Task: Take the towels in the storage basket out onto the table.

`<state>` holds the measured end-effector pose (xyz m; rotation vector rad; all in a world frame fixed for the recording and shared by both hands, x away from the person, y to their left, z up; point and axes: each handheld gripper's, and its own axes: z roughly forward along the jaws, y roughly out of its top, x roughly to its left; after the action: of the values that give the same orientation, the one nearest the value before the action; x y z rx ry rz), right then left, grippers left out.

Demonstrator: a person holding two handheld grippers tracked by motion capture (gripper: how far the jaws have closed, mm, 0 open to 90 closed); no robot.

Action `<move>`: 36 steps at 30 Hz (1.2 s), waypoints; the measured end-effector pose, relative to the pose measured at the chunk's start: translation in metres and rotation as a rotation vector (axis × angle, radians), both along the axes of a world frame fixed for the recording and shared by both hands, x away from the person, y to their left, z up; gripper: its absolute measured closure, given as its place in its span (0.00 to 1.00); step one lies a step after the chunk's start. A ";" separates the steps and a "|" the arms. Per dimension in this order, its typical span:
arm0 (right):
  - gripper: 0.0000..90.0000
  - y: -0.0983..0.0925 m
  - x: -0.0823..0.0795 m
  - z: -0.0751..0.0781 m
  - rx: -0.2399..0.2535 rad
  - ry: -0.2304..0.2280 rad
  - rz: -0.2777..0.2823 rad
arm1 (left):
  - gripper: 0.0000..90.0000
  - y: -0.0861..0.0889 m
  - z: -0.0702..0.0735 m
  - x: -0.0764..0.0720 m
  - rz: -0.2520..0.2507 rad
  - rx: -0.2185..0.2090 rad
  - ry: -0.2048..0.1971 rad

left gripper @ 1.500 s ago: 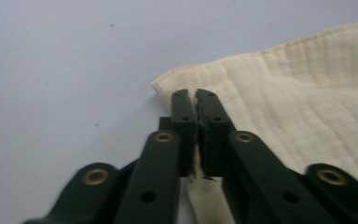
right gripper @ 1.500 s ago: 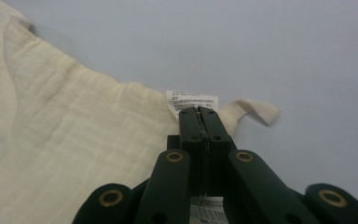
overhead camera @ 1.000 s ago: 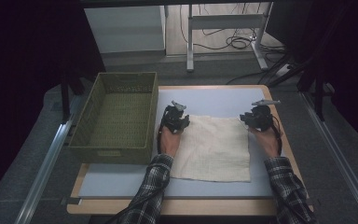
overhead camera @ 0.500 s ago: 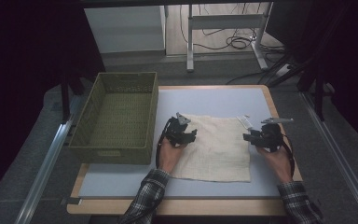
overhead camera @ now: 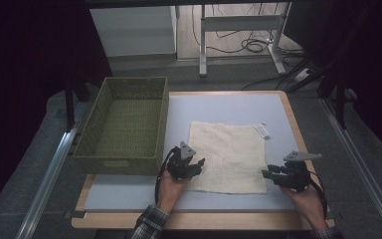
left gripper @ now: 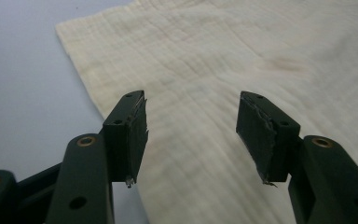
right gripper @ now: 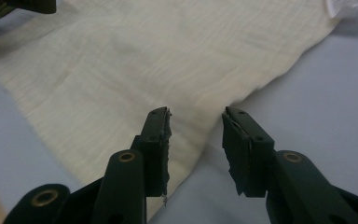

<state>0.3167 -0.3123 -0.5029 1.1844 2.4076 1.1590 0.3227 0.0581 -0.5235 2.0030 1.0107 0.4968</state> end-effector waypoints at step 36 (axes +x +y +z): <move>0.82 -0.024 -0.074 -0.005 -0.064 -0.033 0.009 | 0.61 0.022 -0.002 -0.082 -0.110 -0.027 0.063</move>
<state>0.2427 -0.3359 -0.5080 1.1276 2.4088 1.0870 0.2411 0.0797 -0.5257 2.0488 0.9339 0.3616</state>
